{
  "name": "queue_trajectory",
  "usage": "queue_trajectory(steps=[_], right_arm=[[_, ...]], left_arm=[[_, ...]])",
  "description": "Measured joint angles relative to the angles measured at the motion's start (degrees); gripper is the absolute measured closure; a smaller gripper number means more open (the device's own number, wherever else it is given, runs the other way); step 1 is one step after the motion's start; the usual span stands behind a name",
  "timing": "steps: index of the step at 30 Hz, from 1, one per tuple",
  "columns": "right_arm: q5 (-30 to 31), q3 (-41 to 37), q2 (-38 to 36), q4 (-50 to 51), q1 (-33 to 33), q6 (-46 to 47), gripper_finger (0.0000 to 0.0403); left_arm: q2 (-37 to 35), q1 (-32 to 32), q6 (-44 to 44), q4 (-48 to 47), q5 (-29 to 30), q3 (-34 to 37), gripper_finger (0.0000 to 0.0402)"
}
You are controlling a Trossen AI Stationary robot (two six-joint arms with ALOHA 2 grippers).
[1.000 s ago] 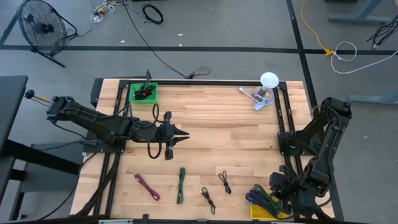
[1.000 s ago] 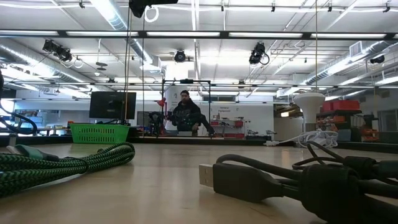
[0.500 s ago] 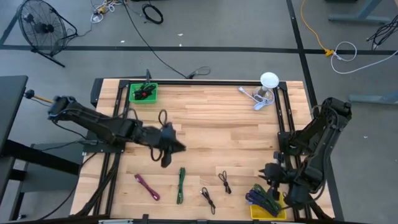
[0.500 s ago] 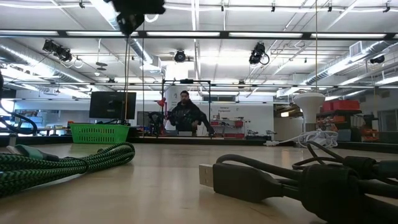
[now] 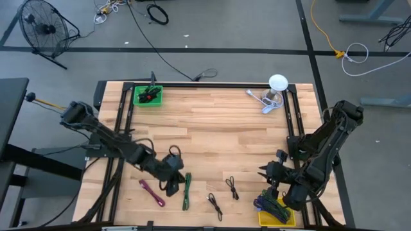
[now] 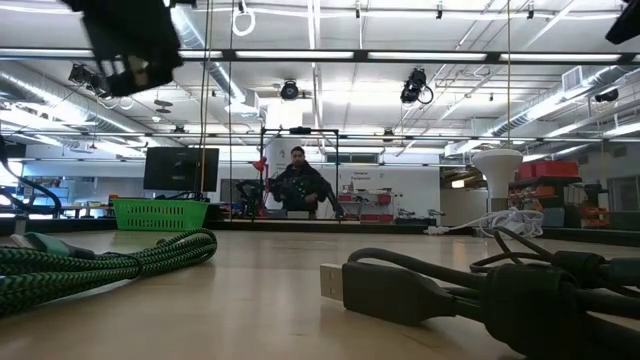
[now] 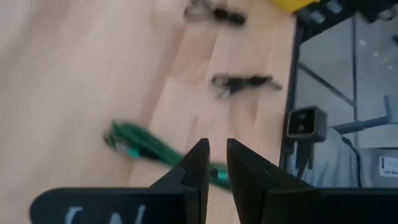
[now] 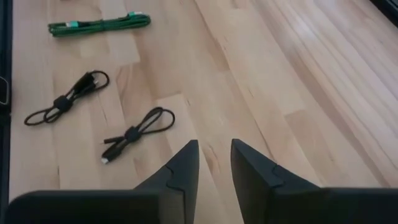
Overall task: Pick & Place USB Port
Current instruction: Put the green charger cable into the yellow bin
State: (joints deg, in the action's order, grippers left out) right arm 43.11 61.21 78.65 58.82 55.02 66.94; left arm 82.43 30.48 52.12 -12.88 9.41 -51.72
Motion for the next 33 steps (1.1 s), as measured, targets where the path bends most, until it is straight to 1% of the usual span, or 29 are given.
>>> queue_trajectory(steps=[4, 7, 10, 15, 18, 26, 30, 33], right_arm=[[0.3, 0.0, 0.0, -2.5, -0.7, -2.6, 0.0309], [1.7, 0.0, 0.0, -4.2, -0.9, -4.3, 0.0309], [3.0, 0.0, 0.0, -5.8, -0.9, -6.2, 0.0309], [3.0, 0.0, 0.0, -7.1, -0.9, -7.7, 0.0309], [3.0, 0.0, 0.0, -7.3, -0.9, -7.7, 0.0309], [3.0, 0.0, 0.0, -7.7, -0.9, -7.7, 0.0309], [3.0, 0.0, 0.0, -7.8, -0.9, -7.7, 0.0309], [3.0, 0.0, 0.0, -7.8, -0.9, -7.7, 0.0309]], left_arm=[[4.8, 1.4, 5.9, -0.1, -2.4, 0.0, 0.0344], [8.1, 1.9, 9.1, -0.1, -4.6, 0.0, 0.0344], [10.4, 1.9, 10.3, 0.1, -5.8, 0.0, 0.0344], [12.7, 1.9, 10.7, 2.3, -6.3, 0.0, 0.0341], [12.9, 1.8, 11.4, 3.4, -6.4, 0.0, 0.0325], [13.3, 1.8, 13.7, 3.5, -2.5, 0.0, 0.0263], [15.1, 1.9, 17.8, 3.3, -1.4, 0.0, 0.0243], [17.3, 1.8, 22.0, 3.5, -0.1, 0.0, 0.0235]])
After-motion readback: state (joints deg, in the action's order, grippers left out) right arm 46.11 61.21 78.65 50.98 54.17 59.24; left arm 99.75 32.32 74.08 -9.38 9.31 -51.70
